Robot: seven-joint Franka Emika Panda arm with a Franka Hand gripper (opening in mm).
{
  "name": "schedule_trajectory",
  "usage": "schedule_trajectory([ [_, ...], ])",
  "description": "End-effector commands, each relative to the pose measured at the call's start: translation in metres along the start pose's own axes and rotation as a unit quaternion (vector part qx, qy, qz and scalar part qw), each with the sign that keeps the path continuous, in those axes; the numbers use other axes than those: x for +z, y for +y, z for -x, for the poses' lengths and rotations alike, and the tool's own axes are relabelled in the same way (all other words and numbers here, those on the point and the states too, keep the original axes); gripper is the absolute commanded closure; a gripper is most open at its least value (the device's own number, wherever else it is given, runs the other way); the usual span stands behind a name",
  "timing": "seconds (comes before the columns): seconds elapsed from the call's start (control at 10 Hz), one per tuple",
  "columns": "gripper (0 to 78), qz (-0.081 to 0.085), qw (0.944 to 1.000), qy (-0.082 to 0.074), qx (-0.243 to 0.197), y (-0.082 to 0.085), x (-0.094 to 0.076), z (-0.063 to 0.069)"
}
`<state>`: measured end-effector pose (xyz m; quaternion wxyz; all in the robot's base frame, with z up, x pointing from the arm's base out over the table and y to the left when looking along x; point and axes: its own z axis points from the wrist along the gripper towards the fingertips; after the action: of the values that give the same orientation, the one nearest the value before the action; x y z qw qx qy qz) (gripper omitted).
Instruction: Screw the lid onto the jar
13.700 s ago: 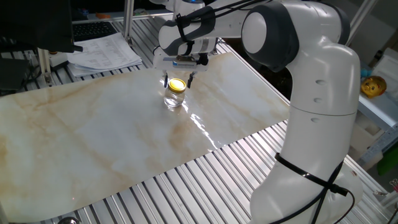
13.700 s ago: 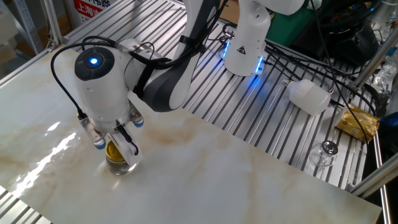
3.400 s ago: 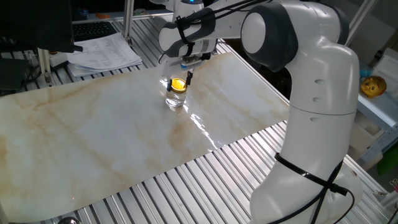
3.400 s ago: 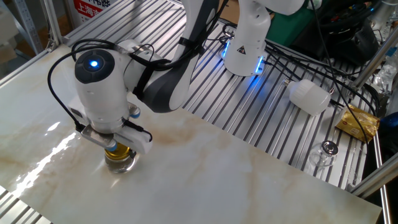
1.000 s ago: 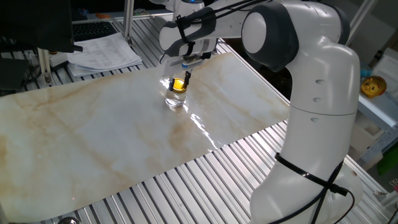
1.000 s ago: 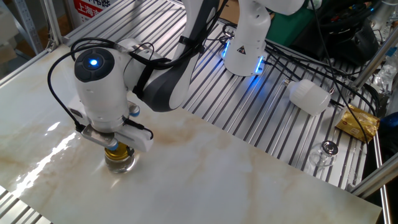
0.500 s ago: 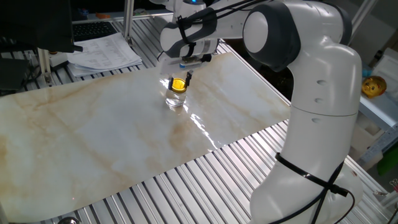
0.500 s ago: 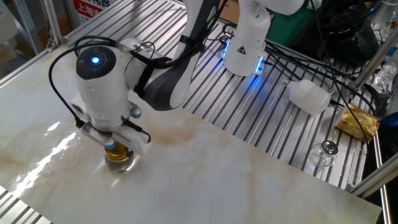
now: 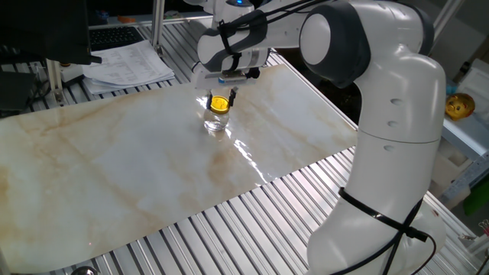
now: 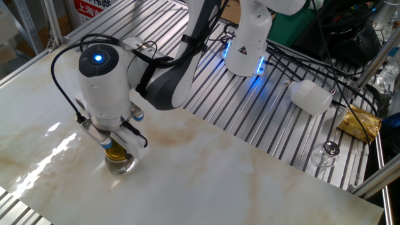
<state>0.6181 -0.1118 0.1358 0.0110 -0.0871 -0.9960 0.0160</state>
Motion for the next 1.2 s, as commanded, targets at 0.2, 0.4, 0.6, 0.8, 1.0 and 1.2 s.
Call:
schedule_trajectory([
  [0.2,76.4,0.0,0.9976,-0.002,0.069,-0.001,-0.0026,0.0012],
  [0.4,76.4,0.008,0.993,-0.001,0.118,-0.0011,-0.0027,0.0011],
  [0.6,76.4,0.018,0.9703,-0.002,0.241,-0.0012,-0.0029,0.001],
  [0.8,76.4,0.019,0.9452,-0.007,0.326,-0.0012,-0.003,0.001],
  [1.0,76.4,0.024,0.916,-0.01,0.4,-0.001,-0.003,0.0009],
  [1.2,76.4,0.022,0.9048,-0.008,0.425,-0.0007,-0.0032,0.0009],
])
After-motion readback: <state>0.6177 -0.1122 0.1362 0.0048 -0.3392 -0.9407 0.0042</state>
